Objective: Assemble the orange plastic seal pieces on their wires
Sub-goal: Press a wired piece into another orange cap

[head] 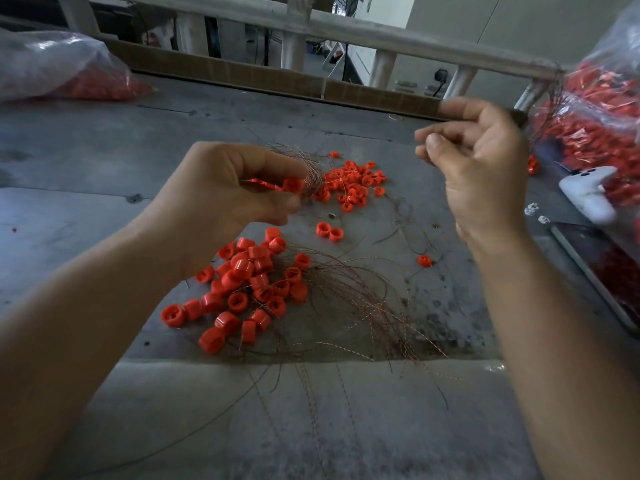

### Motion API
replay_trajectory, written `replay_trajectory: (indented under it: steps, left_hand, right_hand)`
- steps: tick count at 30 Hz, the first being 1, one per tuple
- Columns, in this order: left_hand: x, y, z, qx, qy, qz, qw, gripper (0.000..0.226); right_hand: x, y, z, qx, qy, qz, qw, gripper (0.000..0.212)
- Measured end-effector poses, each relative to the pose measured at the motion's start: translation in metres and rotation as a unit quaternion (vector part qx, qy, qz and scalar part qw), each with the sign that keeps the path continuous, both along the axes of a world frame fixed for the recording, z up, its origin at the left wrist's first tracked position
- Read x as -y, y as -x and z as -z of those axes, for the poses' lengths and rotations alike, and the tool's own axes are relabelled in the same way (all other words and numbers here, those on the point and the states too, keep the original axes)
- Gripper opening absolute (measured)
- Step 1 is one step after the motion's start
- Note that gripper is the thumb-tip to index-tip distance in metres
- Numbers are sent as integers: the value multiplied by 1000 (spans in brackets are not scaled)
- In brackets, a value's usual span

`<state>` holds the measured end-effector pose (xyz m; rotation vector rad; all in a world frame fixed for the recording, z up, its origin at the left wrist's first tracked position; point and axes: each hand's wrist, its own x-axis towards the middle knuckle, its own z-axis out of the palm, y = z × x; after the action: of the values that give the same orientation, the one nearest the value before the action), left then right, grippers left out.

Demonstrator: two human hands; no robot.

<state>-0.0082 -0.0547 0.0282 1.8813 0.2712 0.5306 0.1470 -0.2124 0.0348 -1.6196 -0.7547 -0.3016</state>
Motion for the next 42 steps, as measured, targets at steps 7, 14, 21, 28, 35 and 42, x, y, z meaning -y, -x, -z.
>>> replay_trajectory:
  steps: [7,14,21,28,35,42]
  left_hand:
    - [1,-1,6,31,54,47,997,26]
    - [2,-2,6,45,83,56,994,28]
    - [2,-2,6,47,89,77,992,33]
    - [3,-2,5,51,116,89,988,27]
    - [2,0,4,49,178,121,975,27]
    - [2,1,3,38,191,133,972,27]
  right_hand:
    - [-5,19,-2,102,62,-48,992,28]
    - [-13,39,4,193,109,-94,970,25]
    - [-18,48,9,234,153,-121,953,9]
    - [-18,51,11,184,153,-143,960,16]
    - [-15,51,7,166,167,-142,961,26]
    - [-14,51,7,174,186,-131,958,18]
